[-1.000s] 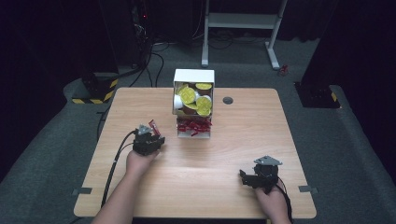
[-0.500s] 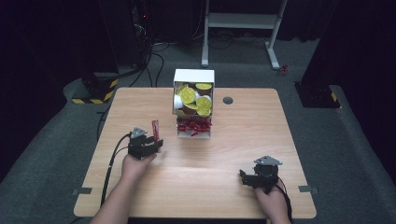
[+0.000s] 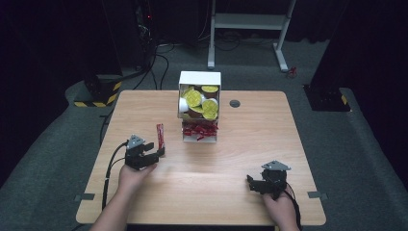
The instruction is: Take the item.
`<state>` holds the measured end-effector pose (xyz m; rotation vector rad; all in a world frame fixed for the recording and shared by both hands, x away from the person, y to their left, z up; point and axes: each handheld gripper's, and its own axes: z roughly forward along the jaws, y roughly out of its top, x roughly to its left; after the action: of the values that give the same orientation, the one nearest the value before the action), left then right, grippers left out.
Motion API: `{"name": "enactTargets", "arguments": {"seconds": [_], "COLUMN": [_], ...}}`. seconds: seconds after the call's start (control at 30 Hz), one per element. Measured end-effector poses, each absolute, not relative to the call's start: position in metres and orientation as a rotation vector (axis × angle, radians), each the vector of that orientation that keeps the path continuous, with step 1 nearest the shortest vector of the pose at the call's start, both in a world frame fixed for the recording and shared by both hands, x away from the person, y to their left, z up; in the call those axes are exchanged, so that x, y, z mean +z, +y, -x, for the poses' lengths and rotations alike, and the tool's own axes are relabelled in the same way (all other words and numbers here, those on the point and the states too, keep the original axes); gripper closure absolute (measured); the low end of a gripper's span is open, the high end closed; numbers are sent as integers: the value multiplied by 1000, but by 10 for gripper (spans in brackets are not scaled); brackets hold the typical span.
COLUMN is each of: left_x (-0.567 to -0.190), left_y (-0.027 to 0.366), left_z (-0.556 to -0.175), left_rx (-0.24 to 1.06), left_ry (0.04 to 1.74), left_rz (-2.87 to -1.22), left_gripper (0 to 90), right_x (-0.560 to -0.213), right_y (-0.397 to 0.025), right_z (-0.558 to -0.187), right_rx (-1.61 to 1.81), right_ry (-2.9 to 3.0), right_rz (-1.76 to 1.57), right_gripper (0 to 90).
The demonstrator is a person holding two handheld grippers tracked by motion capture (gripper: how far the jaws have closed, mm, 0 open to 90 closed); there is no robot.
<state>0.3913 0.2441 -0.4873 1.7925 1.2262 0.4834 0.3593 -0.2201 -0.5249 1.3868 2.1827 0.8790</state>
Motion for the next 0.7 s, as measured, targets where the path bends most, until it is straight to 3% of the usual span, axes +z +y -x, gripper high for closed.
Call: {"name": "enactTargets", "arguments": {"seconds": [0.7], "left_x": [-496], "left_y": [275], "left_z": [-339], "left_rx": [513], "left_ry": [1226], "left_rz": [-1872], "left_gripper": [354], "right_x": [-525], "right_y": [-220], "right_z": [-359], "right_rx": [875], "right_ry": [2181], "right_rz": [-1389], "right_gripper": [79]}}
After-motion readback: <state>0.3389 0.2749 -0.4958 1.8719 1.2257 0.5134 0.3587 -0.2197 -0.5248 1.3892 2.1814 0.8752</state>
